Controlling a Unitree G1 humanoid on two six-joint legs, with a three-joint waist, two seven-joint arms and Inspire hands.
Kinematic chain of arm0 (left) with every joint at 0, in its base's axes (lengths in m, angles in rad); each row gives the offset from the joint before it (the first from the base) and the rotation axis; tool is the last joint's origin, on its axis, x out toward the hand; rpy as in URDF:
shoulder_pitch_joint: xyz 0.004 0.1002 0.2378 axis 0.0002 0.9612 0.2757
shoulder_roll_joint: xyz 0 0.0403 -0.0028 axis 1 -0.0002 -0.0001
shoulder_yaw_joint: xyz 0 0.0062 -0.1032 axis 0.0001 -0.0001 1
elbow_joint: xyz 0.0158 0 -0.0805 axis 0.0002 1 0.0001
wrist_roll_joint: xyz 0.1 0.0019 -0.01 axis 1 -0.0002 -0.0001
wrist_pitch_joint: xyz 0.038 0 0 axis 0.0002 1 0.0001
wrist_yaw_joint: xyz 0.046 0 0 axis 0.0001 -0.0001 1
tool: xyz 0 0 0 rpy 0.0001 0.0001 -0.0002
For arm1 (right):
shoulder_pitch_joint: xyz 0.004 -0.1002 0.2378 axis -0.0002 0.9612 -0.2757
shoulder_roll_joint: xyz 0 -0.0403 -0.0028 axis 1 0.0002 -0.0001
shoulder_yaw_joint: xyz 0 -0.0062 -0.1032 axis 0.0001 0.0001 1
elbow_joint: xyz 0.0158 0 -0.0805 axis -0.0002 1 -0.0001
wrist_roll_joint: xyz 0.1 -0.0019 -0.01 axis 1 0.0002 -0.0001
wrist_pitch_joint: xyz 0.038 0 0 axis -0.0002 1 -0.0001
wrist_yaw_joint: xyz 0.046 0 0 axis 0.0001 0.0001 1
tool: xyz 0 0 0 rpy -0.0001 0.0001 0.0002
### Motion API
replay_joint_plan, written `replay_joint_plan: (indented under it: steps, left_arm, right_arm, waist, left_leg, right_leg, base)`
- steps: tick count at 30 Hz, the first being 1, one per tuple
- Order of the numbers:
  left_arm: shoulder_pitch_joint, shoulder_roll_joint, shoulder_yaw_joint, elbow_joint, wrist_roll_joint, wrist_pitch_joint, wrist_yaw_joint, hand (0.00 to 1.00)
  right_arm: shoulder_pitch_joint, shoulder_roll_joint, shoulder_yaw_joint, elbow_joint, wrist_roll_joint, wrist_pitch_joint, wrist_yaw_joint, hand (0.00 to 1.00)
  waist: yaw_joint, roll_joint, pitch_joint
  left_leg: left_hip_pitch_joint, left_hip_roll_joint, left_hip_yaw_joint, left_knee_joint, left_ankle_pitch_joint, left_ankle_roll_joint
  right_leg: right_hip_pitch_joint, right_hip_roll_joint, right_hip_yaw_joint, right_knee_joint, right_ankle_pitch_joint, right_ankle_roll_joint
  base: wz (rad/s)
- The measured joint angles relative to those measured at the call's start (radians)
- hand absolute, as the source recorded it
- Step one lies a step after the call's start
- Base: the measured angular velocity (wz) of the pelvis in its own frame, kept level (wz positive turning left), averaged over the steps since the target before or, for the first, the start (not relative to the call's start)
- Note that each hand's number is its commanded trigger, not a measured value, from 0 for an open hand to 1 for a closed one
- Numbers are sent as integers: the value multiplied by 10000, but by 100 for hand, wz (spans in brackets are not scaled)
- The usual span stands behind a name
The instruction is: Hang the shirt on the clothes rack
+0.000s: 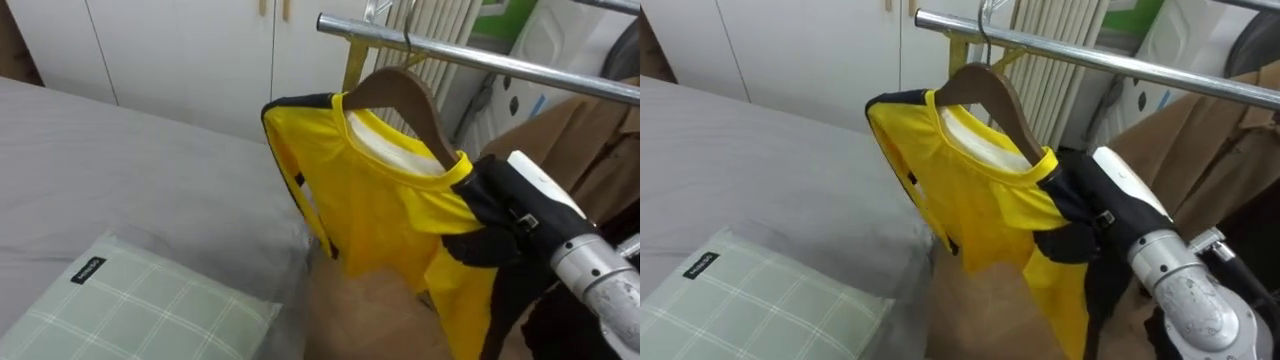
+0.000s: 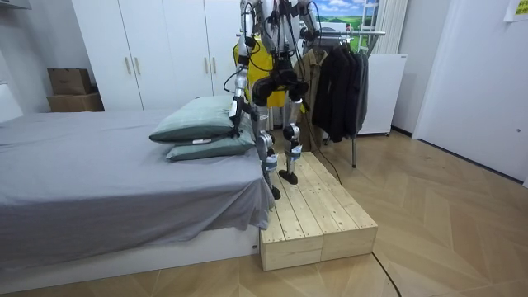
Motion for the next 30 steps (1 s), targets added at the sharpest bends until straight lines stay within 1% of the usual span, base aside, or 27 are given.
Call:
replay_joint_plan:
  steps: [1,4,6,7,9,11,13,15,16,18,22,26,30]
  left_arm:
    - [1,17,8,0,1,11,16,0]
    - [0,94,9,-4,1,32,22,0]
    - [-1,93,4,-11,1,32,23,0]
    - [0,93,4,-10,2,33,24,0]
    - [0,93,6,-10,2,33,24,0]
    - [0,93,5,-10,1,33,24,0]
    - [-1,92,8,-10,2,33,23,0]
    - [-1,87,57,-10,2,34,23,0]
    - [-1,69,188,-10,1,33,23,0]
    - [-1,70,225,-10,0,33,23,0]
    - [-2,67,402,-10,0,30,22,0]
    - [-1,51,390,-10,-5,13,22,0]
    - [0,42,380,-10,-7,-12,12,0]
  right_arm:
    - [0,0,-92,2,0,1,-2,100]
    - [-5,-4,-204,8,-11,1,-79,100]
    - [-6,-27,-325,103,39,-4,-89,100]
    - [-10,-23,-388,177,25,-4,-93,100]
    - [-10,-23,-452,282,-14,-4,-91,100]
    - [-9,-23,-500,492,134,-6,-92,100]
    - [-9,-20,-500,551,173,-5,-90,100]
    - [-8,-21,-515,553,226,-5,-91,100]
    - [-9,-21,-567,560,269,-5,-91,100]
    - [-76,-24,-678,735,531,-11,-91,100]
    - [-528,-29,-833,1708,1112,-14,-93,100]
    - [-901,-71,-830,2498,1479,-14,-88,100]
    - [-917,-101,-826,2739,1774,-14,-78,100]
  waist:
    - [5,-2,1]
    - [4,-23,2]
    - [-31,-18,4]
    - [-31,-17,5]
    - [-33,-14,7]
    - [5,-5,13]
    - [36,13,27]
    - [65,14,29]
    - [88,32,41]
    - [124,38,45]
    - [159,50,49]
    - [188,89,61]
    - [281,172,33]
  left_leg:
    - [-3,37,-16,49,-26,-34]
    - [-28,115,-123,182,-103,-118]
    - [-15,115,-200,171,-90,-142]
    - [-16,93,-361,169,-88,-145]
    - [-10,79,-432,167,-87,-145]
    - [20,68,-436,153,-87,-145]
    - [27,57,-384,118,-89,-146]
    - [25,60,-331,95,-98,-154]
    - [28,61,-331,87,-98,-154]
    - [19,63,-370,74,-97,-153]
    - [-7,67,-371,77,-97,-152]
    - [15,65,-390,79,-94,-149]
    - [55,49,-406,79,-93,-148]
  right_leg:
    - [0,-1,-122,58,-47,-60]
    - [12,80,-136,75,-153,-151]
    - [15,104,-122,82,-189,-162]
    - [17,132,-88,78,-187,-166]
    - [16,159,-48,70,-175,-183]
    - [19,183,7,69,-162,-186]
    - [-11,248,208,55,-142,-166]
    - [-28,274,276,22,-102,-169]
    - [-17,282,285,-21,-61,-174]
    - [3,286,262,-109,11,-184]
    - [25,264,205,-129,39,-180]
    - [93,270,225,-119,63,-185]
    - [124,274,257,-122,63,-184]
  base:
    - [3]
    - [2]
    - [3]
    - [-3]
    - [-8]
    - [-9]
    - [-11]
    - [-13]
    - [-10]
    - [-7]
    - [-1]
    - [0]
    - [0]
